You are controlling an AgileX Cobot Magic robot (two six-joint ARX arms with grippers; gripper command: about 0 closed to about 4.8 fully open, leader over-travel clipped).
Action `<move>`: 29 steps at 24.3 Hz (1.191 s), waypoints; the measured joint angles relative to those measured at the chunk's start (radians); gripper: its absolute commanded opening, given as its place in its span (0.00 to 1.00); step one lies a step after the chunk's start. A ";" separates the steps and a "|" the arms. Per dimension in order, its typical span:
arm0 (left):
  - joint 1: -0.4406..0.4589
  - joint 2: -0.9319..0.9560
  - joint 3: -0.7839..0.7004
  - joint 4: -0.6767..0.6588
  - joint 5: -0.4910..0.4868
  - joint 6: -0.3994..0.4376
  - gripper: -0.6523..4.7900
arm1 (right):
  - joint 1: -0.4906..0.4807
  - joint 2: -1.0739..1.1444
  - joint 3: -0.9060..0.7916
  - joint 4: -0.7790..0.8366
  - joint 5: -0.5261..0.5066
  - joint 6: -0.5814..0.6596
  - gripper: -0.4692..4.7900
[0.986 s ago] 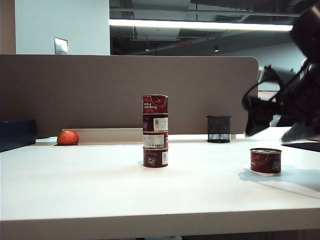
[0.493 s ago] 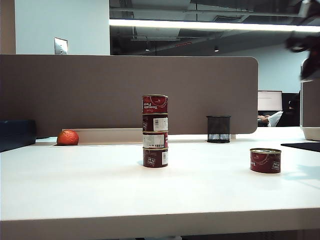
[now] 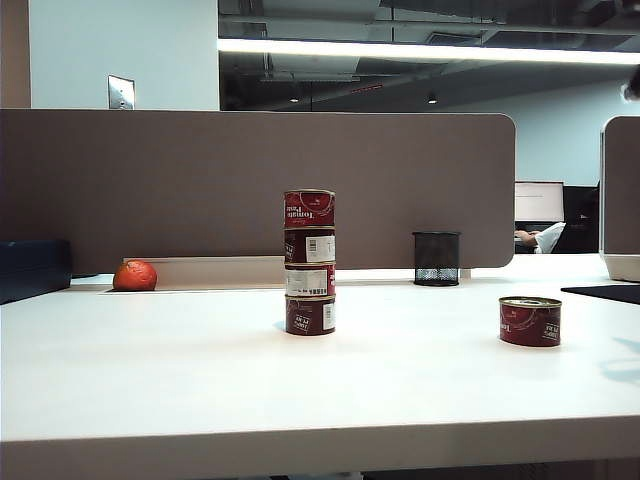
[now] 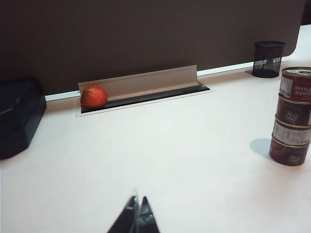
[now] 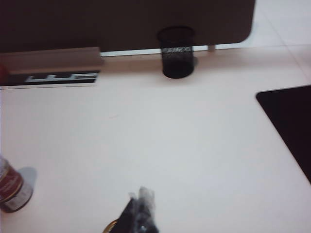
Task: Take a can of tomato sauce from the stacked ones and place it on the table.
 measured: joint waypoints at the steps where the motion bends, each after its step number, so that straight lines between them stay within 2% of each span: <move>1: 0.000 0.000 0.000 0.000 0.005 0.000 0.11 | 0.002 -0.017 0.000 -0.013 -0.004 -0.002 0.07; 9: 0.000 0.000 0.000 0.000 0.017 0.000 0.11 | 0.031 -0.144 -0.078 -0.071 0.020 -0.002 0.07; 23: 0.000 0.000 0.000 0.000 0.019 0.000 0.11 | 0.033 -0.637 -0.368 -0.082 0.020 0.042 0.07; 29: 0.000 0.000 0.000 0.000 0.019 0.000 0.11 | 0.033 -0.803 -0.470 -0.087 0.066 0.045 0.07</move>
